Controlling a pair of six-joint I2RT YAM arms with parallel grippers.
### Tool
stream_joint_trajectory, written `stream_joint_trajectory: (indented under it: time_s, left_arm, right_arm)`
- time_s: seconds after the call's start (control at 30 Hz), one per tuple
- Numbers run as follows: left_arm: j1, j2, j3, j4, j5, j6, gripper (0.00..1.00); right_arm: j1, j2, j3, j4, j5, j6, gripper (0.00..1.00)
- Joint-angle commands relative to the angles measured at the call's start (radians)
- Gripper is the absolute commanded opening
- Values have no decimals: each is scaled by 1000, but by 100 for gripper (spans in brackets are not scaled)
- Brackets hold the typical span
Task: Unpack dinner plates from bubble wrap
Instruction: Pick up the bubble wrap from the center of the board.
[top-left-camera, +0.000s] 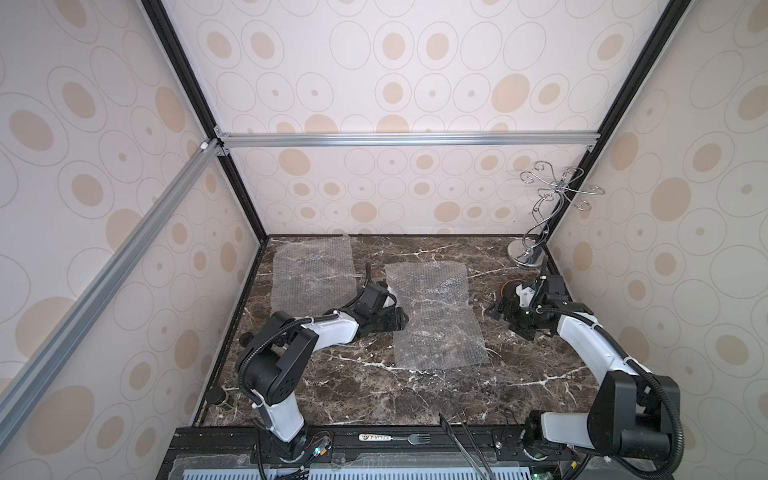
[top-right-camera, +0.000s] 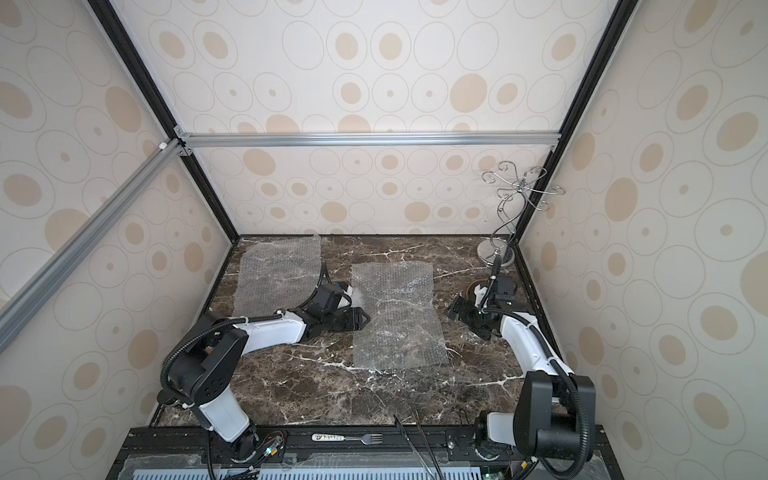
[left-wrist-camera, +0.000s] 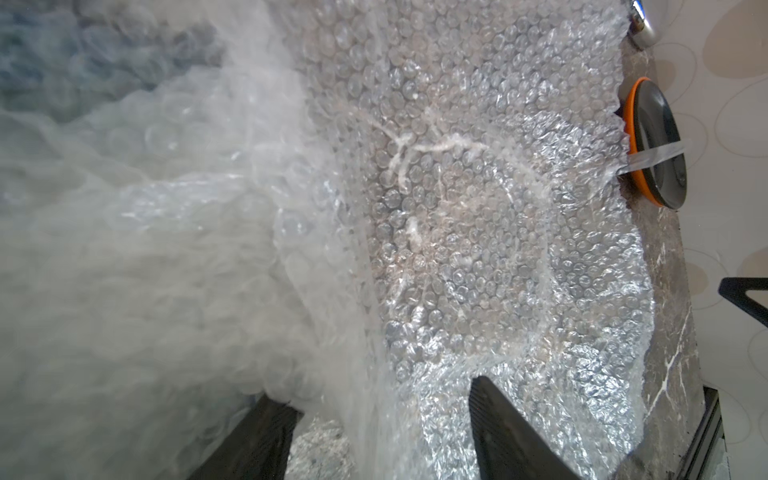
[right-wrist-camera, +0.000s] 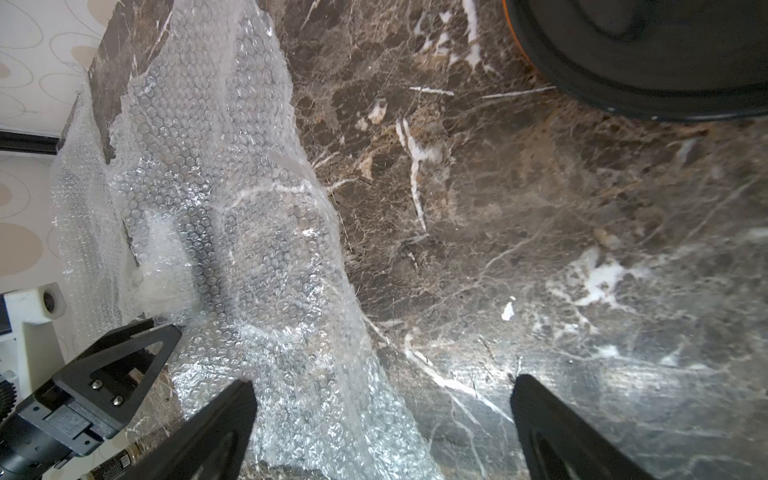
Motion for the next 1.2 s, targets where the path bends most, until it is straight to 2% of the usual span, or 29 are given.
stream_joint_trajectory:
  time_s: [0.0, 0.13, 0.2, 0.37, 0.5, 0.7, 0.8, 0.83, 1.03, 1.17]
  left_arm:
    - [-16, 10, 71, -66, -27, -15, 67]
    - [-25, -22, 59, -100, -68, -44, 74]
    - [-27, -28, 63, -124, -74, -58, 82]
    - [-48, -42, 49, -151, -83, -118, 93]
    - [-62, -41, 40, -130, -96, -152, 92]
    - [-75, -18, 51, -121, -77, -181, 78]
    - [-83, -22, 59, -155, -97, -197, 75]
    - [-84, -29, 61, -169, -105, -199, 76]
    - [-92, -93, 74, -258, -203, -178, 98]
    - [-98, -137, 78, -286, -230, -174, 100]
  right_arm:
    - [2, 14, -13, -10, 2, -26, 99]
    - [2, 7, -27, -7, 8, -36, 99]
    - [2, 8, -32, -4, 10, -38, 99]
    - [1, 17, -38, -2, 1, -47, 99]
    - [1, 23, -43, 7, -8, -46, 99]
    - [1, 24, -46, 6, -12, -52, 99]
    - [1, 21, -47, 2, -14, -53, 99]
    - [-1, 19, -48, 1, -13, -53, 98]
    - [-1, 26, -50, 2, -17, -57, 98]
    - [0, 33, -46, 7, -25, -56, 99]
